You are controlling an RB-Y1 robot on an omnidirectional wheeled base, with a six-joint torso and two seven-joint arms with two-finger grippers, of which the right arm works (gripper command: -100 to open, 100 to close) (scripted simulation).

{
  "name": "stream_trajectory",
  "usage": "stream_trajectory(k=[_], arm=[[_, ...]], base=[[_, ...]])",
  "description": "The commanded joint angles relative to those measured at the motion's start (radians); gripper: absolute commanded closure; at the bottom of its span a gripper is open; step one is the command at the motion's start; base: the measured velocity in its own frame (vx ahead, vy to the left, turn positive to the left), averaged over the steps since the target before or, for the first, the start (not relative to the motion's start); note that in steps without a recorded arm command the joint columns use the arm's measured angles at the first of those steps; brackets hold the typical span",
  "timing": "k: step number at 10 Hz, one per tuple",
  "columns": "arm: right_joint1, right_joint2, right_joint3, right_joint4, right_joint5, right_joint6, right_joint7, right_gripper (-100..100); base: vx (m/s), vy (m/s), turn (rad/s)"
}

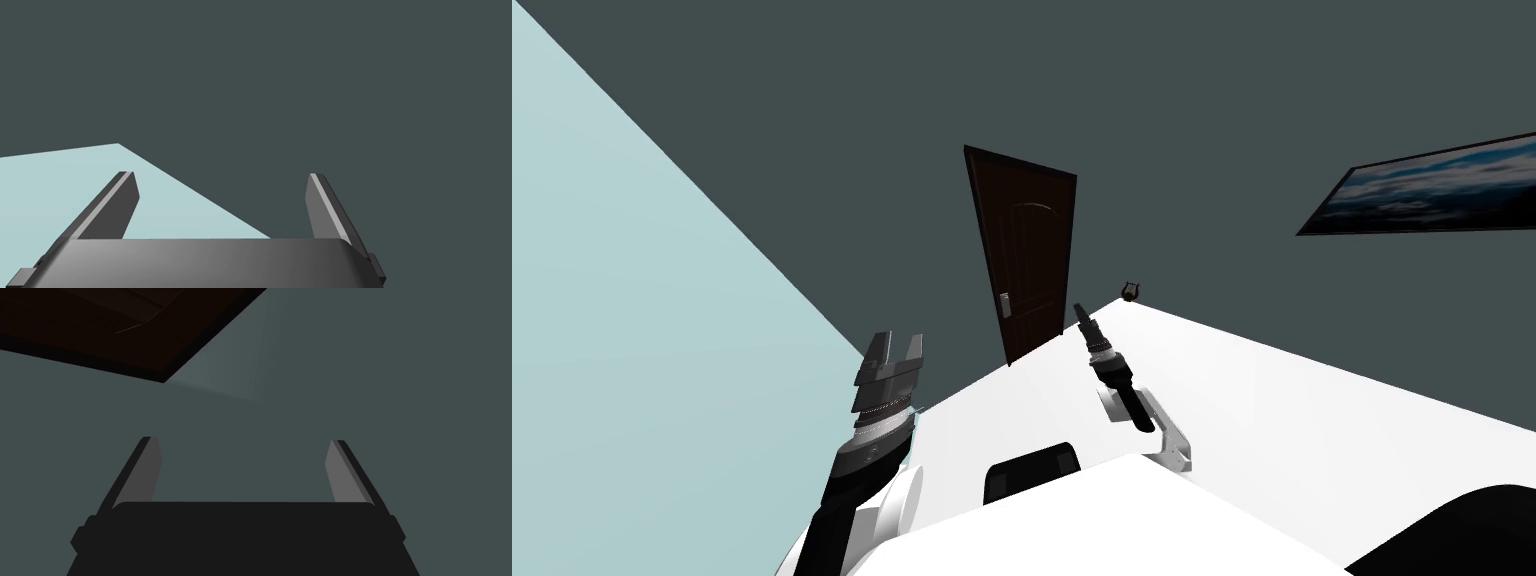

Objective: Pull the door open

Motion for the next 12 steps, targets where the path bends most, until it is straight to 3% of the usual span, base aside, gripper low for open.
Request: stream_trajectory(k=[1,12], arm=[[-0.017,-0.004,-0.006,0.042,0.033,-0.009,0.019,-100],[-0.146,-0.025,-0.048,0.304,0.273,-0.037,0.134,-100]], base=[[0.094,0.060,-0.015],[0.096,0.058,-0.019]])
